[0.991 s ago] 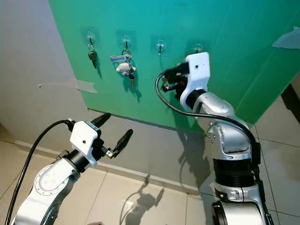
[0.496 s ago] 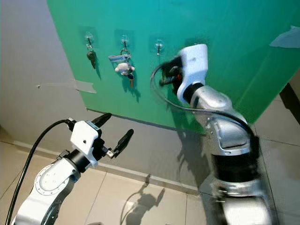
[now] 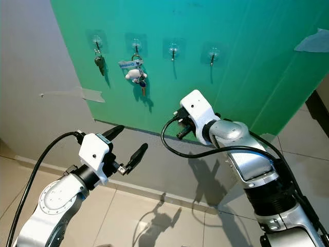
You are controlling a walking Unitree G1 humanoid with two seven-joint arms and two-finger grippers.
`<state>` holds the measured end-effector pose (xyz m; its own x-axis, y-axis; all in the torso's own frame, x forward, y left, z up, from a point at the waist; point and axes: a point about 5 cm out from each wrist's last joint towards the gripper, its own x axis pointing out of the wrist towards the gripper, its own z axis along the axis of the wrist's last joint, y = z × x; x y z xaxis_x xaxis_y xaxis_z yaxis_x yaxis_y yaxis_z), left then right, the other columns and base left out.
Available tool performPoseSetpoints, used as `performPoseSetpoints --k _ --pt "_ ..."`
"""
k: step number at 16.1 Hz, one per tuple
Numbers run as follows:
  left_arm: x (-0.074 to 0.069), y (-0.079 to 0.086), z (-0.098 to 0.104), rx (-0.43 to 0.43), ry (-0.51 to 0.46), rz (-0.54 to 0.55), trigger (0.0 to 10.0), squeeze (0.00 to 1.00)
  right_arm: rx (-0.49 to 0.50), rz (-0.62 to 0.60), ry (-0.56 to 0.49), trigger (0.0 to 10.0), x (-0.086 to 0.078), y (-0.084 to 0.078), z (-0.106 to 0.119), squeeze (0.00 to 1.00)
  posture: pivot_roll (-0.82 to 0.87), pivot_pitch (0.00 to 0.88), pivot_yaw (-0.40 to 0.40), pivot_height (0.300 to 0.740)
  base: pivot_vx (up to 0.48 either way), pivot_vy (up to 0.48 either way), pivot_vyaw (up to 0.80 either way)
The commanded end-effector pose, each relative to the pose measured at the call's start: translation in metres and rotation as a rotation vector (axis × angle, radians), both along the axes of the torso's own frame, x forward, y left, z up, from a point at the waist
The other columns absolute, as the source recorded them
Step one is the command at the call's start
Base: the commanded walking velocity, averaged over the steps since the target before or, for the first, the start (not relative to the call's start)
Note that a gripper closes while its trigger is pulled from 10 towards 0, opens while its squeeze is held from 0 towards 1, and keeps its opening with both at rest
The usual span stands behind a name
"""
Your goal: Hang keys on a hook
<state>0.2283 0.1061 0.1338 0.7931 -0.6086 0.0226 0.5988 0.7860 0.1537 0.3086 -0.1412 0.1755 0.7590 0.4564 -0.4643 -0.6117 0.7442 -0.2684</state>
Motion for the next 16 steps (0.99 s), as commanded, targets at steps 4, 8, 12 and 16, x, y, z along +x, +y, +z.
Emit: performPoseSetpoints --k 4,8,12,16 --pt "-0.002 -0.003 0.002 -0.002 0.004 -0.032 10.0 0.0 -0.07 0.063 0.069 10.0 -0.009 -0.01 0.0 0.0 0.04 0.0 -0.013 0.74 0.0 0.0 0.0" --pt "-0.003 -0.003 0.002 -0.003 0.005 -0.032 10.0 0.0 -0.09 0.082 0.105 10.0 -0.013 -0.019 0.0 0.0 0.04 0.0 -0.014 0.74 0.0 0.0 0.0" --pt "-0.001 0.0 0.003 0.004 -0.011 -0.015 10.0 0.0 0.032 0.061 0.056 10.0 -0.008 -0.011 0.016 0.0 0.04 0.0 -0.01 0.74 0.0 0.0 0.0" --pt "0.004 0.006 0.009 0.006 -0.064 0.01 10.0 0.0 0.235 0.057 -0.015 10.0 -0.005 -0.001 0.045 0.0 0.04 0.0 -0.008 0.74 0.0 0.0 0.0"
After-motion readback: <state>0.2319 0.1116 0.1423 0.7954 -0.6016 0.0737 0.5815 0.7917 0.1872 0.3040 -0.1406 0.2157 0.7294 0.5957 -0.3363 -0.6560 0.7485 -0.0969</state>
